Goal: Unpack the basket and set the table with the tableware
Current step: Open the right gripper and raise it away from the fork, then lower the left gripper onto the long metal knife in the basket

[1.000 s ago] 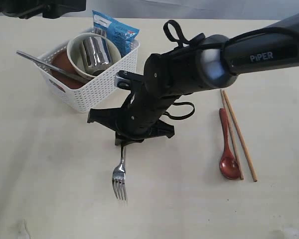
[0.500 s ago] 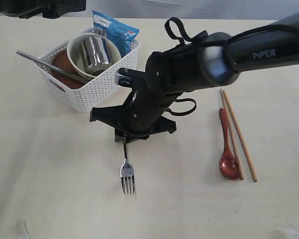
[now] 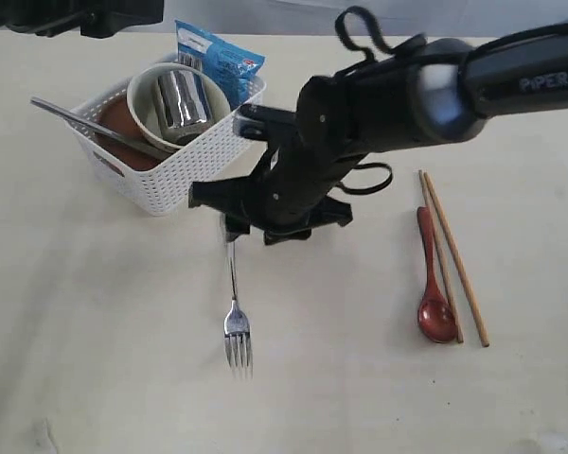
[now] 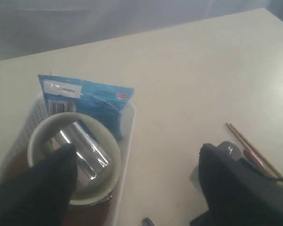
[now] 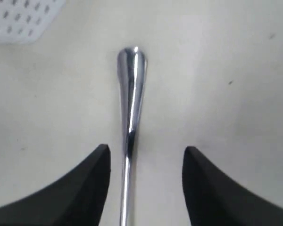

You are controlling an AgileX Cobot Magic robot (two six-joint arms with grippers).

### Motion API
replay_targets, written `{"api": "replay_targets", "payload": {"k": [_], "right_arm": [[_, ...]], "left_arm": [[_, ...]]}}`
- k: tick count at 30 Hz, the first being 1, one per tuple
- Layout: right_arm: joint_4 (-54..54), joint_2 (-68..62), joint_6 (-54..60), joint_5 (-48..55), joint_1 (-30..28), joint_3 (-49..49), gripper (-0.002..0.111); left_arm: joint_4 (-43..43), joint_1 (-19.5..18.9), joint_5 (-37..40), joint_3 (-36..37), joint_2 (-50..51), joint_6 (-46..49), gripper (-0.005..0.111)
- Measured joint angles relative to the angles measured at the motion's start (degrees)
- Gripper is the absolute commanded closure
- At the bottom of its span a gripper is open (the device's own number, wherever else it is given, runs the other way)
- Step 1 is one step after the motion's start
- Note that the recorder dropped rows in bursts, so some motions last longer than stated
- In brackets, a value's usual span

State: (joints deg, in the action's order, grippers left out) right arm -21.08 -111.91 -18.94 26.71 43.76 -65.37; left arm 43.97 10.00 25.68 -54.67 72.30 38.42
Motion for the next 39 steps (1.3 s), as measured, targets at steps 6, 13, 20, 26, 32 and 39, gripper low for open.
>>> {"api": "replay_targets", "payload": {"k": [6,13,20,26,32,39], "right_arm": [[9.3,8.6,0.6,3.1,-7.0,0.0,0.062],[25.1,18.0,0.8,7.0,-14.4,0.9,0.062],[39.5,22.2,0.9,6.7,-16.6,3.8,0.062],[43.4,22.9,0.2,4.2,-19.0,3.9,0.062],[44.4,23.1,-0.1,2.2,-19.4,3.9,0.062],[44.3,23.1,-0.2,2.2,-19.4,4.1,0.062]], "left_arm": [[-3.0,0.0,0.1,0.0,0.0,-0.3,0.039],[-8.5,0.0,0.6,0.0,0.1,-6.4,0.034],[-10.1,0.0,-4.1,0.0,4.9,-11.3,0.032],[-10.6,-2.5,-6.3,0.0,12.2,-16.8,0.032],[-11.2,-7.4,-4.9,0.0,15.3,-19.7,0.032],[-12.3,-13.1,-4.1,0.0,15.3,-20.2,0.032]]}}
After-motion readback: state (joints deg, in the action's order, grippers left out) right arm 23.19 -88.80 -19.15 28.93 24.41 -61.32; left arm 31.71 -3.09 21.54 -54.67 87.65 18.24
